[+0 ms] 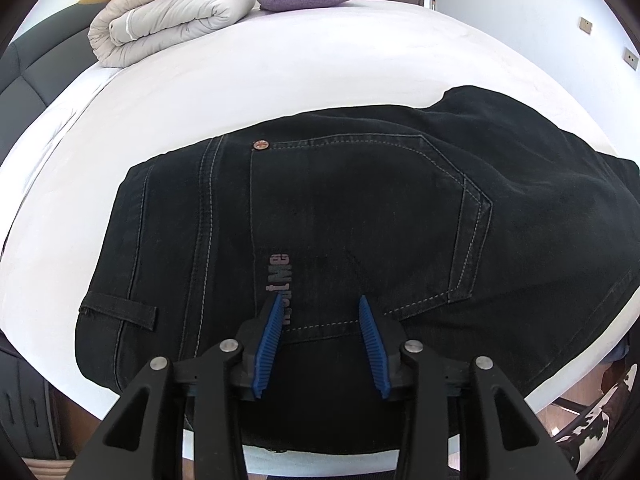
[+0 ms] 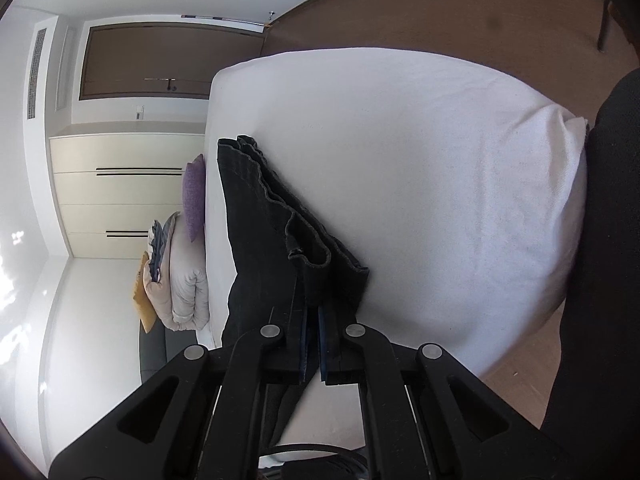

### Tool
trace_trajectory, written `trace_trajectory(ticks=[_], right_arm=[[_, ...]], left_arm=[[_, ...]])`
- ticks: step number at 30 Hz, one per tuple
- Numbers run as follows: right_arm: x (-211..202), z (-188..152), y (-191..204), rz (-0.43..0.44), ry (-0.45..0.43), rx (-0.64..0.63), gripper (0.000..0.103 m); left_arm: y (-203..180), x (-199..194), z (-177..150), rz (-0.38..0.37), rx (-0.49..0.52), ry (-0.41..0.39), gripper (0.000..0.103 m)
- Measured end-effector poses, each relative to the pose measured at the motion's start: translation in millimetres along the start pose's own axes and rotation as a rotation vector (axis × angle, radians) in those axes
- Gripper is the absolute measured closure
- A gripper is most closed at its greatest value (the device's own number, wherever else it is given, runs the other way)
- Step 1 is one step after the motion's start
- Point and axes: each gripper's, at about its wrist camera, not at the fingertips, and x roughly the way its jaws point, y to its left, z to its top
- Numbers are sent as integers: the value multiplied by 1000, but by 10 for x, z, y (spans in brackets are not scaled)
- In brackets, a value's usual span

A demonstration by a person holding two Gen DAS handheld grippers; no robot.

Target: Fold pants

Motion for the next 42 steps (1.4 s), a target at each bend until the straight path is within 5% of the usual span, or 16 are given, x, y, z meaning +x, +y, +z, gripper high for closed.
trace_trajectory(ticks=[6, 9, 12, 17, 21, 26, 32, 42], right_arm=[[-176, -15, 94, -110, -78, -96, 94], [-390, 33, 96, -216, -172, -100, 55], [-510, 40, 266, -187, -210, -139, 51], [-39, -323, 977, -25, -5, -318, 51], [762, -1065, 1421, 116, 313, -376, 53], [1552, -1702, 1341, 103, 573, -300, 53], [1931, -1948, 986, 14, 649, -248, 53], [2233, -1943, 830, 25, 623, -194, 54]], left_arm=[[31, -20, -51, 6, -50, -50, 57], [-24, -42, -91, -7, -67, -67, 51], [-55, -103, -151, -21, -108, -100, 42], [-97, -249, -224, -53, -161, -173, 40], [-163, -251, -210, -88, -156, -190, 40], [-94, -178, -181, -118, -194, -175, 40], [-109, -131, -211, -104, -190, -151, 38], [-140, -107, -224, -78, -162, -141, 36]])
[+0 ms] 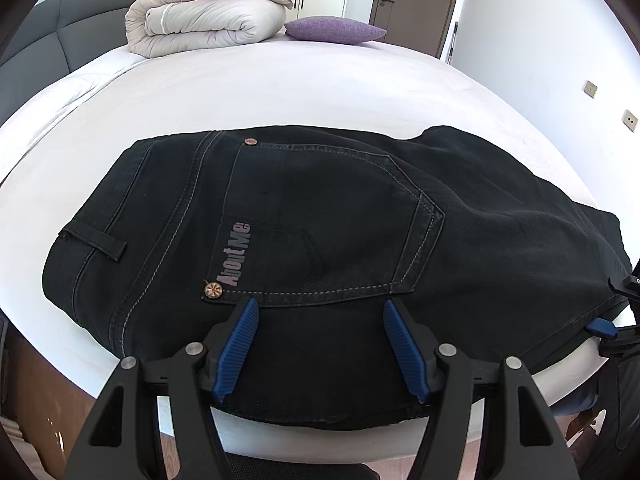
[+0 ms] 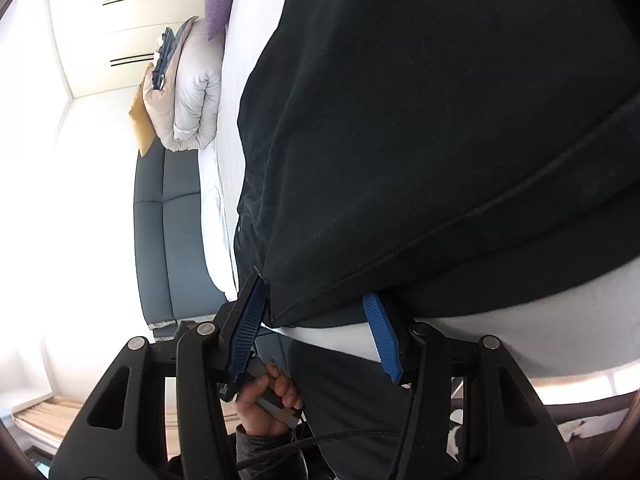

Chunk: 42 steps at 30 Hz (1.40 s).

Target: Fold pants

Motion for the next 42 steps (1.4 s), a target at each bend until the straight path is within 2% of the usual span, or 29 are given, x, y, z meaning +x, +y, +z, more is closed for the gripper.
trace_trajectory(ticks=[2, 4, 6, 13, 18, 20, 23, 25, 28, 32, 35, 37, 39, 42], right_arm=[[16, 12, -12, -4, -1, 1, 66], [38, 35, -51, -13, -6, 6, 88], [28, 34, -128, -25, -14, 14, 97], [-2, -102, -125, -70, -3, -53, 100], [76, -41, -246, -13, 16, -12, 100], [65, -21, -273, 12, 25, -2, 98], [-26, -40, -185, -27, 40, -21, 91], [-92, -65, -125, -54, 67, -52, 88], [-295, -101, 53, -68, 78, -153, 88], [-582, 222, 225, -11, -48, -204, 88], [-640, 587, 85, 6, -134, -133, 88], [-614, 755, -167, -44, -145, -33, 89], [-654, 755, -314, 15, -147, -14, 93], [-830, 644, -433, -12, -182, -64, 97]], left_arm=[[4, -1, 1, 0, 0, 0, 36], [2, 6, 5, -2, -1, 0, 36], [2, 0, -4, -2, 0, 1, 35], [25, -14, -12, -8, -2, 10, 36], [39, -21, -10, -11, -4, 11, 36], [46, -48, -7, -5, -9, 6, 36], [55, -152, 4, 31, -22, -5, 36], [47, -278, 39, 30, -40, -33, 36], [-79, -465, 240, -13, -39, -104, 35], [-534, -257, 617, -79, 43, -107, 35], [-945, 118, 747, -133, 127, -35, 35], [-1149, 338, 709, -137, 178, 23, 35], [-1269, 531, 531, -113, 226, 89, 34], [-1171, 485, 310, -131, 213, 40, 34]])
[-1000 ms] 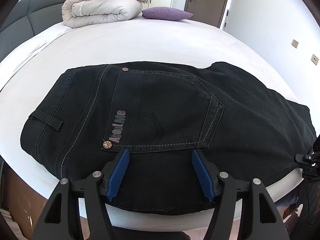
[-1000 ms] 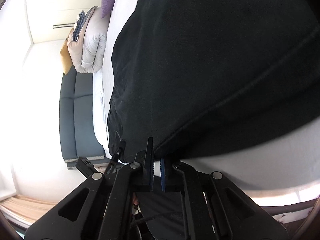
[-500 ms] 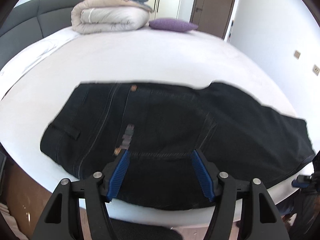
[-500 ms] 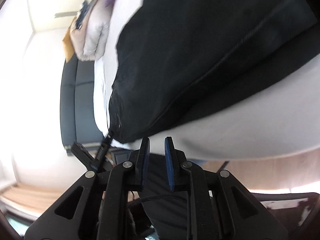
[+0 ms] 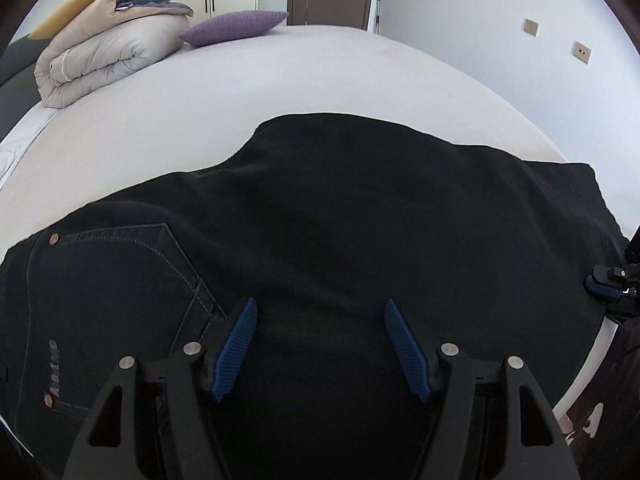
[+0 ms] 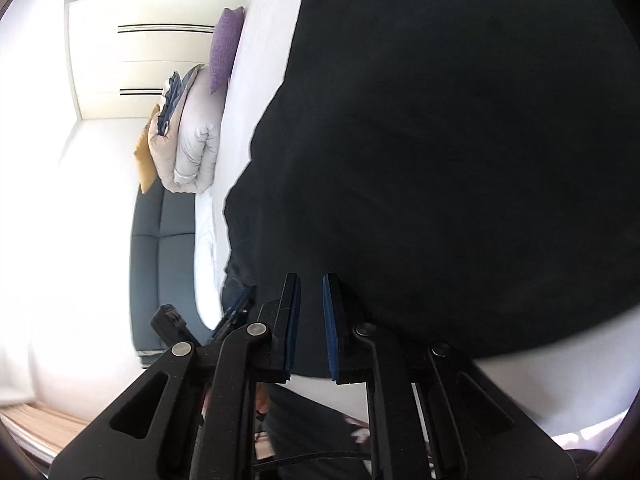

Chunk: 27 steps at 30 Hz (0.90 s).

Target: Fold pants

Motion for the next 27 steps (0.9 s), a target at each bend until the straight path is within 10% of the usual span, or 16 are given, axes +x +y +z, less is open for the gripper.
trace_trajectory(ticks=[10, 20, 27], right_arm=[[-889, 320, 244, -146, -294, -39, 103], [1625, 494, 1099, -28, 139, -100, 103], [1500, 757, 497, -33, -41, 5, 103]], left_arm=[[138, -397, -23, 24, -19, -45, 35], [20, 185, 742, -1, 49, 27, 35], [422, 320, 520, -33, -50, 32, 37]])
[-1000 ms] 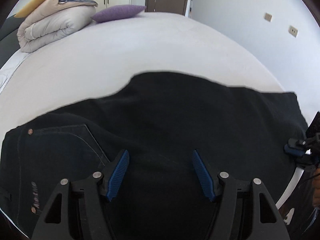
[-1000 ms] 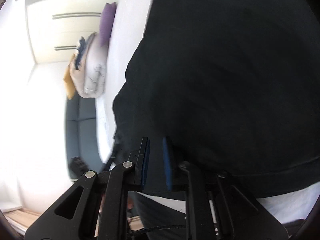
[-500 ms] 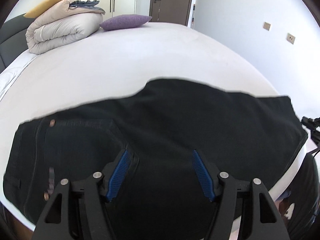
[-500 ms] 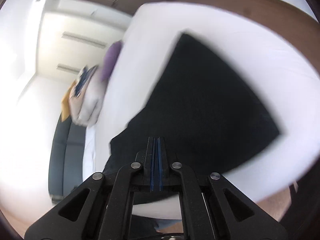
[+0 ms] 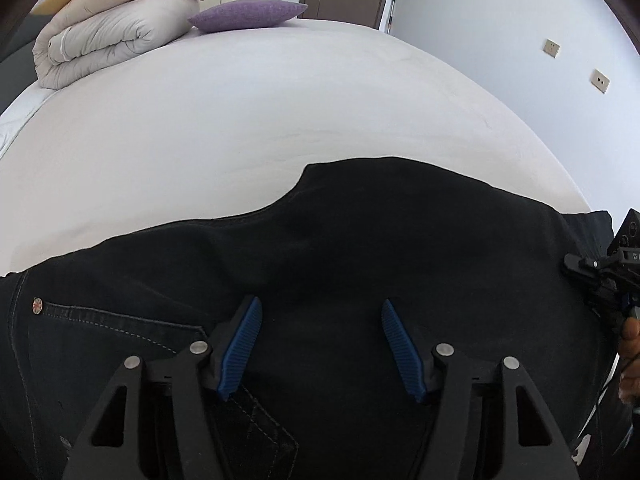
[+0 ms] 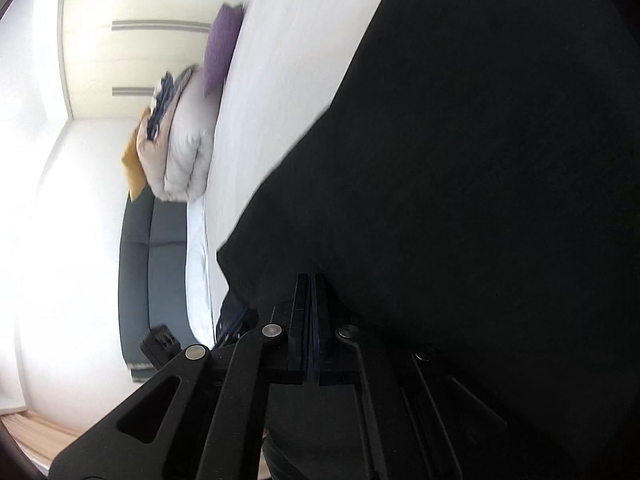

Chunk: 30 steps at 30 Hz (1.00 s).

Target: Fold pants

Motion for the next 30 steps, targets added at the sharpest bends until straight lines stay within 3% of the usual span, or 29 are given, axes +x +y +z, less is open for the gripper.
trace_trajectory(ticks=[3, 7, 10, 12, 13, 14, 16, 19, 21, 22, 24, 26, 30], right_arm=[[-591, 372, -374, 26, -162, 113, 103], [-1226, 635, -537, -12, -391, 135, 103], [-1544, 697, -502, -122, -529, 116, 103], [-1781, 666, -543, -222, -624, 169, 103], [-1858, 636, -585, -195, -639, 200, 103], [-1879, 595, -560, -166, -635, 195, 103], [-1747, 474, -328, -167, -604, 105, 103], [-1100, 345, 153, -98, -415, -53, 103], [-379, 183, 549, -60, -260, -127, 103], [-70, 107, 644, -34, -187, -143, 103], [520, -31, 746, -34, -56, -164, 103], [893, -89, 673, -83, 15, -153, 103], [1046, -12, 448, -56, -11, -88, 103]], left_arm=[[-41, 15, 3, 15, 16, -1, 37], [-57, -11, -15, 16, 16, -17, 37], [-34, -37, -50, 7, 5, -23, 37], [7, -63, -60, 10, -12, -28, 38], [9, -66, -25, 24, -23, -27, 39], [-3, -114, -7, 26, -41, -25, 43], [-125, -284, 63, -74, -71, -78, 44], [-564, -354, 197, -90, 59, -113, 46], [-790, -222, 226, -124, 128, -69, 60], [-822, -134, 203, -140, 134, -35, 73], [-723, 66, 133, -136, 106, 34, 96], [-470, 50, 97, -172, 44, 27, 100], [72, -27, 95, -68, 53, 23, 101]])
